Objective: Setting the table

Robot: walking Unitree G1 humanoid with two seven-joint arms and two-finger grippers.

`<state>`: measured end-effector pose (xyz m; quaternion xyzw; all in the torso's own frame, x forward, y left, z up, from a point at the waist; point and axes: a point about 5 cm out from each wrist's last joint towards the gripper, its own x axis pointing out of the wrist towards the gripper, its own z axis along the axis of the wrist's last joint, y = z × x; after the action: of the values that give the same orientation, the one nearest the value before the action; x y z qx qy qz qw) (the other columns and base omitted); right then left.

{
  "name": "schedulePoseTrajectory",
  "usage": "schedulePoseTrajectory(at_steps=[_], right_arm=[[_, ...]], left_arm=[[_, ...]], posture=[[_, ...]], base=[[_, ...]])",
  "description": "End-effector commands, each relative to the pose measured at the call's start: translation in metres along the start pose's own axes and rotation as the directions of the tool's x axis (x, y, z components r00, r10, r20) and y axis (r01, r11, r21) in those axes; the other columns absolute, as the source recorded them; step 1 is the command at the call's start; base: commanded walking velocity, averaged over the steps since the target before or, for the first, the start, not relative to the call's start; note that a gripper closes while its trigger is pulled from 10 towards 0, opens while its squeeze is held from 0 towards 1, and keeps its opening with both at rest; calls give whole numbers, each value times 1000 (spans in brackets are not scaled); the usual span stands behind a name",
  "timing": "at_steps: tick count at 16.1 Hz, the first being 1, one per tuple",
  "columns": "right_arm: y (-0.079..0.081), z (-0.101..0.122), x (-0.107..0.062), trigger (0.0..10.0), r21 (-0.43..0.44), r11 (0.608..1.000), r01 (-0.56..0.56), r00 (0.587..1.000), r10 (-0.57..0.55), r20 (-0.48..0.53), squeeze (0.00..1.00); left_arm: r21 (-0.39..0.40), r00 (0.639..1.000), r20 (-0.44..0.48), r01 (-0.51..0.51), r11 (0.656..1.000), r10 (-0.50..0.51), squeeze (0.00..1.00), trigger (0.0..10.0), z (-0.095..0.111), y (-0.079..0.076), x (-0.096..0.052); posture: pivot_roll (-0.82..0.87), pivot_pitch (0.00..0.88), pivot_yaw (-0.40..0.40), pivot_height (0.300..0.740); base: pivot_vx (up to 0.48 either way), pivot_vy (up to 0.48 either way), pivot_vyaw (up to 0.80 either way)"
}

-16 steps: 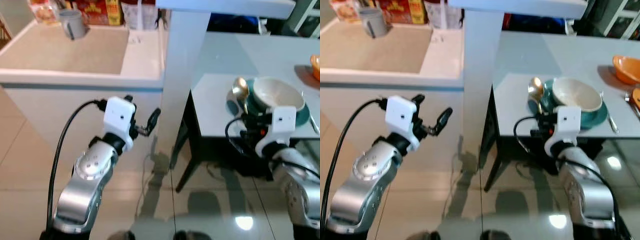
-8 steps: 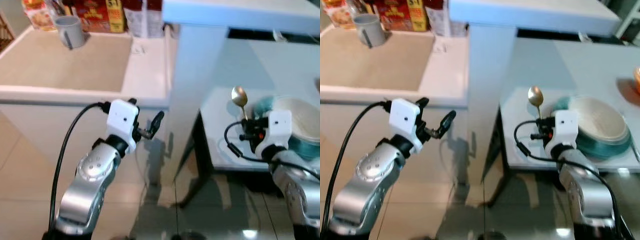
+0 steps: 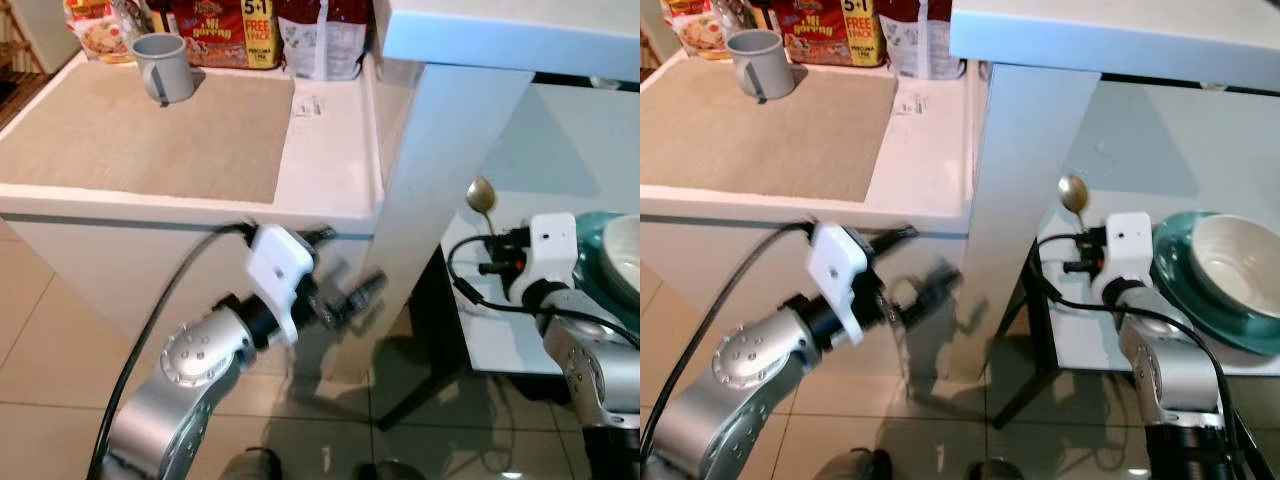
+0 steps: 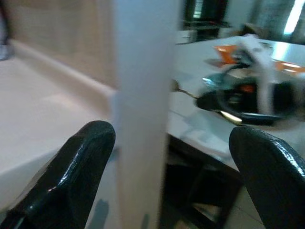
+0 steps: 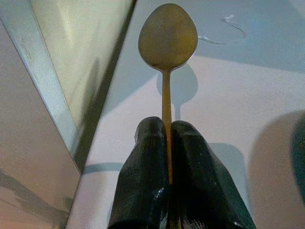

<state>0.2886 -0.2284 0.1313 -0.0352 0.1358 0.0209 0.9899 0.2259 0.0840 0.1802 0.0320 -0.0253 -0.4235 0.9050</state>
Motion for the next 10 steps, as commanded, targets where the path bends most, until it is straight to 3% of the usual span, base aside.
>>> schedulePoseTrajectory(at_steps=[1,4,8,10], right_arm=[[-4,8,1,10000,-15,1000,20,999,-19,30,0],[-10,9,3,10000,-37,999,36,999,-35,21,0],[-16,7,3,10000,-52,997,55,998,-55,12,0],[-14,7,4,10000,-53,998,46,999,-45,12,0]], left_arm=[[-11,999,0,32,999,-32,0,10000,1,-5,-2],[-1,1000,-7,20,1000,-20,0,10000,1,-2,-2],[37,995,-24,-94,995,95,0,10000,0,10,-1],[53,992,-18,-126,991,127,0,10000,2,13,-1]], posture=[[-19,112,-59,740],[-19,111,-57,740],[-19,112,-55,740],[-20,113,-53,740]], base=[[0,0,0],[0,0,0],[0,0,0],[0,-441,0]])
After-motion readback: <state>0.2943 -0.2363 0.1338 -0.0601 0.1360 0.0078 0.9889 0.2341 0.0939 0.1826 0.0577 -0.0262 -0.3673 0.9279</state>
